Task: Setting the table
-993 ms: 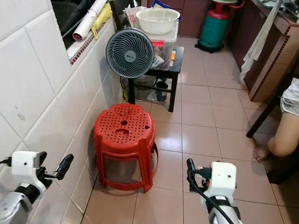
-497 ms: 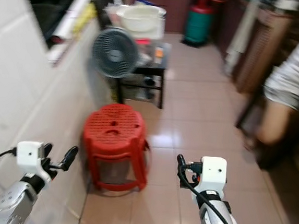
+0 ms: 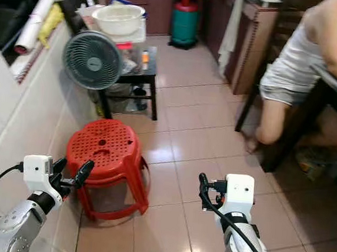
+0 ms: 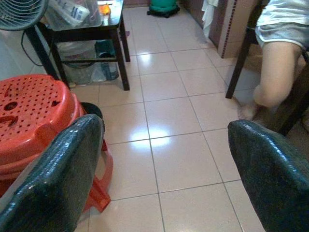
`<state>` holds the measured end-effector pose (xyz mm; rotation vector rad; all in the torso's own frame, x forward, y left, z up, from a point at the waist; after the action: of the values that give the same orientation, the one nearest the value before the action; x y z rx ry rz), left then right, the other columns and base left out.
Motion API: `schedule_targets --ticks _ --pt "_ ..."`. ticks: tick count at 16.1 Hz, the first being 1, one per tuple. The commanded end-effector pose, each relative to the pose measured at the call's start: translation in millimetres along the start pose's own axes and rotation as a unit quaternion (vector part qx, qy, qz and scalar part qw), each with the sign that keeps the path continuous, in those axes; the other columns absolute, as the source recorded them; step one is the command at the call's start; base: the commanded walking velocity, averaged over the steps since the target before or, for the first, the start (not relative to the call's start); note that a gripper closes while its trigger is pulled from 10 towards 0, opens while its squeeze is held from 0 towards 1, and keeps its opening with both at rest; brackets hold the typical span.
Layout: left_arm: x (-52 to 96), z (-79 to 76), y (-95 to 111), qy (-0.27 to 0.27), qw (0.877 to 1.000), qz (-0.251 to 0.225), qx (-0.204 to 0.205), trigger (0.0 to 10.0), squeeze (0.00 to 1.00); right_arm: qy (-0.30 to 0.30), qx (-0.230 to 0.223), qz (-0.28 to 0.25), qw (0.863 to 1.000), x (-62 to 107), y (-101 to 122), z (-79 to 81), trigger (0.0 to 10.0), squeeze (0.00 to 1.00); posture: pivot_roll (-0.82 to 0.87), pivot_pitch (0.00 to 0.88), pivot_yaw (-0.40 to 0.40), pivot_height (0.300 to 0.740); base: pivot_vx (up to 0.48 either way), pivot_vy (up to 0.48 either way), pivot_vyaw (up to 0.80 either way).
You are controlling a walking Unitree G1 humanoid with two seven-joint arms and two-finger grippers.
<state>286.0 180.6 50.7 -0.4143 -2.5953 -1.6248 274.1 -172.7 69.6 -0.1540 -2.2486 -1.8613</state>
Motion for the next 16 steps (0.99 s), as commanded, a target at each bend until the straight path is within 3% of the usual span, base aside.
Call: schedule_targets --ticks 1,12,16 --pt "0.2 -1.5 4 -0.005 1.000 -0.001 -0.002 10.0 0.00 0.004 -0.001 -0.008 1.000 -0.4 6 1.9 10.0 0.00 -0.20 0.000 0.084 0.740 0.000 0.000 -0.78" --pt "0.1 -13.9 0 -0.027 0.999 0.020 -0.003 10.0 0.00 0.003 -0.001 -0.003 1.000 2.6 5 1.0 10.0 0.00 -0.22 0.000 0.083 0.740 0.000 0.000 -0.78" --pt "-0.3 -18.5 0 -0.036 0.999 0.022 0.000 10.0 0.00 0.003 -0.003 -0.003 1.000 2.1 5 1.5 10.0 0.00 -0.21 0.000 0.086 0.740 0.286 0.000 -0.78"
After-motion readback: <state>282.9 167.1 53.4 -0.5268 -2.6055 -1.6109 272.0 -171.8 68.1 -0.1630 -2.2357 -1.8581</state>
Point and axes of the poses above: a point about 5 cm out from each wrist's last joint towards the gripper, its own x axis pointing back from the gripper into the wrist, its own y axis along the axis of the wrist's last joint, z = x × y, the point moved 5 cm from there along -x, pointing out of the wrist towards the gripper, and after that the axes turned 11 degrees about x, right-handed, at the moved point
